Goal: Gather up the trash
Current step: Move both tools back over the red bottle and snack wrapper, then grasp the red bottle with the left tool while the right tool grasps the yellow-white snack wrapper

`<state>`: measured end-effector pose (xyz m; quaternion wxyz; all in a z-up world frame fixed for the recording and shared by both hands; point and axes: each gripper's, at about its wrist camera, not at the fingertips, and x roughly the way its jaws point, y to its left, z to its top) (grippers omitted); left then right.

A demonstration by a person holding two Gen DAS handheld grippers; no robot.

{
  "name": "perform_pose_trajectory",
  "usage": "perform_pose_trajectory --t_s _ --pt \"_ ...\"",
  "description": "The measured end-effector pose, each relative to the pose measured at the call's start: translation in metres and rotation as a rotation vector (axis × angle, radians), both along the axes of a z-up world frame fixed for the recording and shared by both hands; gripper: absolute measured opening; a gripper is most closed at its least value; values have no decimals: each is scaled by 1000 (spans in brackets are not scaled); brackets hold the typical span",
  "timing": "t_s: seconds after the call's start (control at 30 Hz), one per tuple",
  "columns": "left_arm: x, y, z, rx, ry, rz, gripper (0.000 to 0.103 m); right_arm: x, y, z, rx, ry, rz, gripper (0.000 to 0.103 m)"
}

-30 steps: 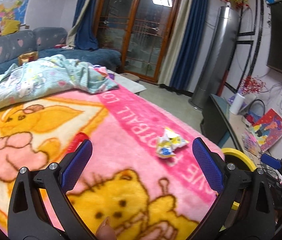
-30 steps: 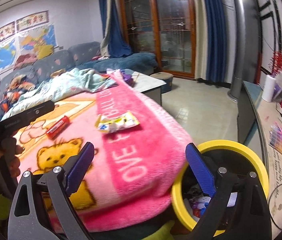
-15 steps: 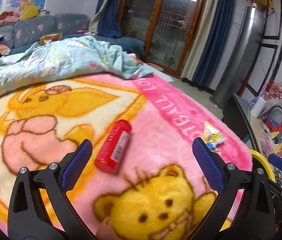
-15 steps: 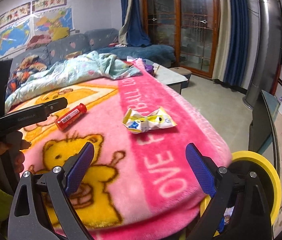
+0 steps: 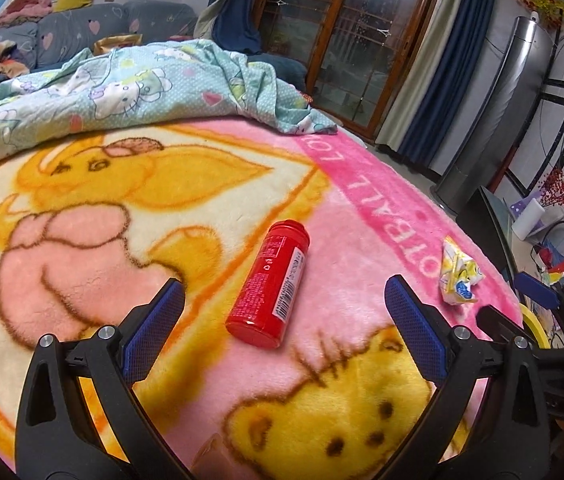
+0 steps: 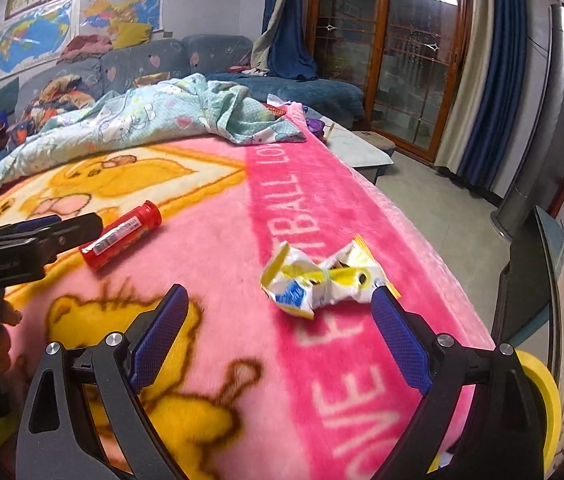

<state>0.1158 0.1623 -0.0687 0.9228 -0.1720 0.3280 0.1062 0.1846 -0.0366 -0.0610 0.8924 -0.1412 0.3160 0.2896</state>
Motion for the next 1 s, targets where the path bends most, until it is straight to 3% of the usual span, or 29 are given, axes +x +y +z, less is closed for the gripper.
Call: perform_pose_trajectory --t_s 0.23,0.4,0.5,0.57,0.77,0.8,1.0 --pt "15 1 -10 -22 47 -27 92 25 16 -18 -61 10 -33 90" --pt "26 3 -24 -62 92 -44 77 42 22 -33 -99 28 -81 89" --pt "29 4 -31 -84 115 -37 69 48 22 -41 -107 36 -114 82" --pt "29 5 -31 -88 113 -32 65 50 19 -41 -110 7 -145 58" --pt "29 3 -34 -69 134 -16 52 50 3 -37 -31 26 -156 52" --pt "29 3 -33 -69 135 -12 48 48 1 -36 -15 28 -156 37" --pt "24 8 -34 -83 131 5 36 30 -12 -28 65 69 -134 33"
